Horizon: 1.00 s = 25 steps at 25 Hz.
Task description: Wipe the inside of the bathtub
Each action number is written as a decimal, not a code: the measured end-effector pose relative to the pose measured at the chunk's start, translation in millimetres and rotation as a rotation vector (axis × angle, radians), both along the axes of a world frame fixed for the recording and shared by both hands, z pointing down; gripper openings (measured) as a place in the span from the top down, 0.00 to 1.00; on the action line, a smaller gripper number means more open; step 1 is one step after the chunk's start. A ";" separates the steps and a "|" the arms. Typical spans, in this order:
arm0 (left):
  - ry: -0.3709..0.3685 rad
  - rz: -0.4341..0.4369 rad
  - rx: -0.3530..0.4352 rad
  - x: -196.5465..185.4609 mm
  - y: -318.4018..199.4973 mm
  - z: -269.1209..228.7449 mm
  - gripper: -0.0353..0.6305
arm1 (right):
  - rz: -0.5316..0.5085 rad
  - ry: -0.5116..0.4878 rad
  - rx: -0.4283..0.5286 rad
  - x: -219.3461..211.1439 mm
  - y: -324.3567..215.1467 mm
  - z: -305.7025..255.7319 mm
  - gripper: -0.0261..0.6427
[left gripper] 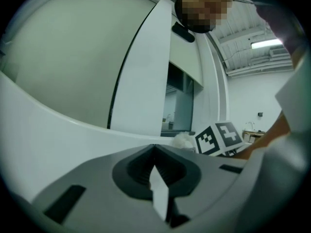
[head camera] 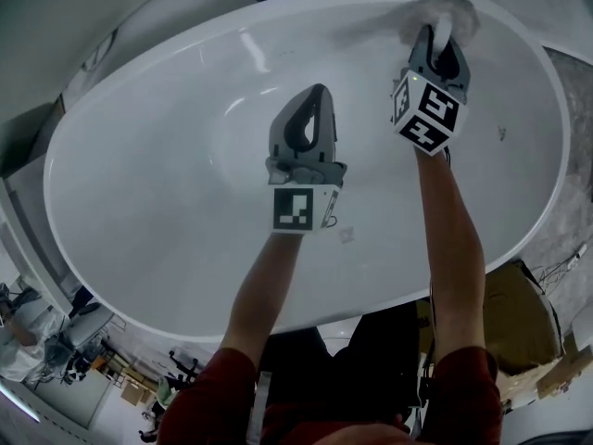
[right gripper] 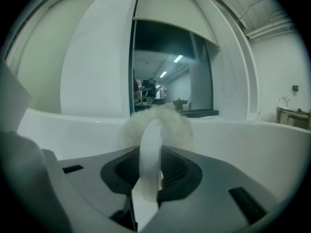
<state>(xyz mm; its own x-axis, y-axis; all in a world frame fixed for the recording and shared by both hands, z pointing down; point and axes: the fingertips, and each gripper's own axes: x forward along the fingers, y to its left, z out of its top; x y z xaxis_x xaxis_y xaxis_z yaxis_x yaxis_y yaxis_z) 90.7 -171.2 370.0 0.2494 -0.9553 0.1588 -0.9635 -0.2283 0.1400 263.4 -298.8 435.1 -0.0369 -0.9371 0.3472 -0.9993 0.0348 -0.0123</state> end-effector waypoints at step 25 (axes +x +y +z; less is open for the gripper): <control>-0.036 -0.304 -0.003 -294.3 141.4 -16.3 0.92 | -0.294 0.019 0.049 -347.3 105.6 -20.2 0.82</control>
<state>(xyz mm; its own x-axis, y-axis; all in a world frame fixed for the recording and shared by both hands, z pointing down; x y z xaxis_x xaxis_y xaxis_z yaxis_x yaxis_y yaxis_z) -203.7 -29.8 353.7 -0.0533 -0.9848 0.1655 -0.9920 0.0712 0.1044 -83.9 -193.2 414.9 -0.3034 -0.9026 0.3055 -0.9462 0.3232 0.0152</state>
